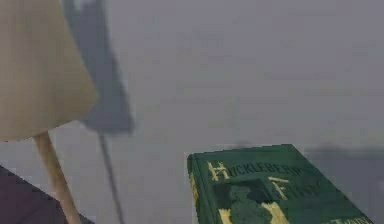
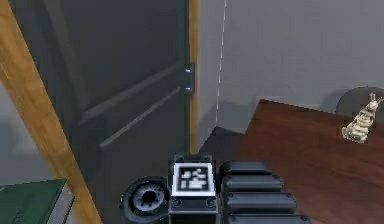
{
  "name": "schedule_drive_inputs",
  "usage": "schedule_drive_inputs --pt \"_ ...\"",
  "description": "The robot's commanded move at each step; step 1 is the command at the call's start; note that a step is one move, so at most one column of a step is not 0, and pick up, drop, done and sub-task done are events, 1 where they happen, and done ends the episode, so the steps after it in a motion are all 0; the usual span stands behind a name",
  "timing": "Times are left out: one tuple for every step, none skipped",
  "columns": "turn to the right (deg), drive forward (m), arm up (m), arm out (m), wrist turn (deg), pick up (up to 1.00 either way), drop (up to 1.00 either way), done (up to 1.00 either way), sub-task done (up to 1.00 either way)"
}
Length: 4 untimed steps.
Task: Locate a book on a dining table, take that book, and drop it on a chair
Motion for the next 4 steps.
schedule_drive_inputs --pt "-45.0 0.00 0.00 0.00 0.0 0.00 0.00 0.00 0.00" --pt "-45.0 0.00 0.00 0.00 0.0 0.00 0.00 0.00 0.00" --pt "-9.0 0.00 0.00 0.00 0.0 0.00 0.00 0.00 0.00" --pt "0.0 0.60 0.00 0.00 0.0 0.00 0.00 0.00 0.00"
